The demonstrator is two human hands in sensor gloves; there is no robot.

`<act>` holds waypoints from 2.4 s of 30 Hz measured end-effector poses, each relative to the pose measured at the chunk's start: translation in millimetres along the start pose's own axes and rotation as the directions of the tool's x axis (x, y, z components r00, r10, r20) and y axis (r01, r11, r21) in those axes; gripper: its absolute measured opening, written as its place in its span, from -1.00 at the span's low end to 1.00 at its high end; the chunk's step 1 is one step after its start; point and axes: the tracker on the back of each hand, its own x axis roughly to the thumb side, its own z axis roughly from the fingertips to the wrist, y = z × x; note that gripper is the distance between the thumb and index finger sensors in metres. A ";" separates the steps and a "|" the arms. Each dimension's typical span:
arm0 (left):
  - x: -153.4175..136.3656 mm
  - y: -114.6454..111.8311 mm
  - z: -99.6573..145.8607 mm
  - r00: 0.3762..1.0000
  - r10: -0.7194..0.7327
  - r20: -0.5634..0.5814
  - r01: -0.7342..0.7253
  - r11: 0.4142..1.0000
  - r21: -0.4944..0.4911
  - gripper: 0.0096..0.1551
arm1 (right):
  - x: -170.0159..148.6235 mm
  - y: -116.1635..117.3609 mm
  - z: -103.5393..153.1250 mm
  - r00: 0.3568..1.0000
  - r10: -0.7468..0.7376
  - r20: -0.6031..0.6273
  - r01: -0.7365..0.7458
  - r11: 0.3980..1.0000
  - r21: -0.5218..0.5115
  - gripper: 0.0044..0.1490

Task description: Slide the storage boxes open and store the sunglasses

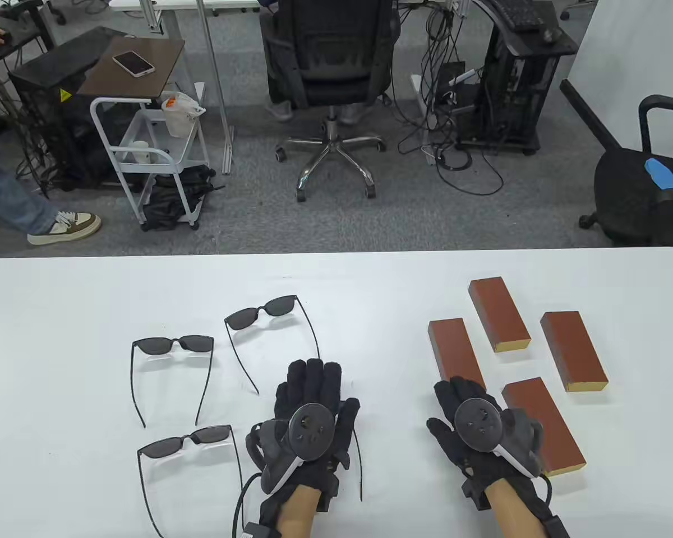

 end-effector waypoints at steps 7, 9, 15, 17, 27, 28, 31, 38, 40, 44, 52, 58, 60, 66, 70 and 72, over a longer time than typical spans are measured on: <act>-1.8 -0.1 -0.6 1.000 0.009 0.000 -0.009 1.000 -0.009 -0.22 | 1.3 0.5 0.1 1.000 -0.005 0.013 0.004 1.000 0.006 -0.17; -1.7 0.4 -0.5 1.000 0.005 0.003 -0.005 1.000 -0.002 -0.22 | 1.3 -0.3 0.2 1.000 -0.010 0.019 0.010 1.000 -0.006 -0.18; -2.7 -0.9 -1.2 1.000 0.007 0.005 -0.007 1.000 -0.008 -0.23 | 1.6 -1.3 0.0 1.000 -0.020 0.024 0.021 1.000 -0.022 -0.17; -3.2 -0.9 -1.6 1.000 0.011 0.005 -0.011 1.000 -0.014 -0.23 | 1.6 -1.4 -0.3 0.999 -0.025 0.028 0.026 0.999 -0.027 -0.17; -6.4 0.6 -3.7 1.000 0.003 -0.013 -0.003 1.000 -0.018 -0.22 | 0.5 -2.1 -0.5 0.999 -0.037 0.029 0.038 0.999 -0.036 -0.17; -6.7 0.4 -4.7 1.000 -0.010 -0.015 0.009 1.000 -0.029 -0.22 | 0.6 -2.2 -0.6 0.999 -0.038 0.029 0.039 0.999 -0.036 -0.17; -10.2 1.8 -8.8 0.998 -0.041 -0.038 0.039 0.998 -0.051 -0.21 | 2.9 0.2 -2.0 0.999 -0.024 0.038 0.025 0.999 -0.029 -0.17; -28.6 8.5 -19.5 0.978 -0.165 -0.130 0.147 0.980 -0.135 -0.24 | 10.2 2.6 -2.3 0.998 -0.011 0.066 0.011 1.000 -0.010 -0.16; -36.3 10.2 -23.8 0.957 -0.259 -0.132 0.229 0.951 -0.206 -0.26 | 10.7 2.8 -2.2 0.997 -0.012 0.070 0.013 1.000 -0.006 -0.16; -45.0 9.5 -31.3 0.897 -0.431 -0.092 0.387 0.870 -0.305 -0.26 | 10.7 1.9 -2.2 0.998 -0.002 0.067 0.002 1.000 -0.002 -0.16; -44.2 -14.9 -32.6 0.763 -0.644 0.056 0.623 0.709 -0.332 -0.38 | 10.5 0.9 -2.6 0.998 -0.009 0.066 0.009 1.000 -0.004 -0.17; -44.3 -22.4 -33.1 0.784 -0.617 0.067 0.596 0.719 -0.358 -0.53 | 10.6 0.5 -2.3 0.998 -0.006 0.063 0.006 1.000 0.004 -0.18; -45.5 -23.8 -32.3 0.814 -0.579 0.038 0.551 0.751 -0.363 -0.55 | 10.2 0.7 -2.6 0.998 -0.009 0.059 0.009 1.000 0.005 -0.18; -43.2 -22.3 -29.8 0.848 -0.529 0.021 0.501 0.789 -0.357 -0.55 | 7.3 1.2 -3.0 0.999 -0.014 0.049 0.013 1.000 0.018 -0.19; -33.1 -15.9 -29.8 0.878 -0.477 0.039 0.465 0.831 -0.306 -0.55 | 3.7 0.6 -3.8 0.997 -0.063 0.053 0.062 0.998 0.012 -0.26; -24.6 -11.9 -29.8 0.896 -0.440 0.067 0.441 0.858 -0.262 -0.54 | 2.1 0.0 -4.3 0.995 -0.086 0.052 0.086 0.996 0.008 -0.29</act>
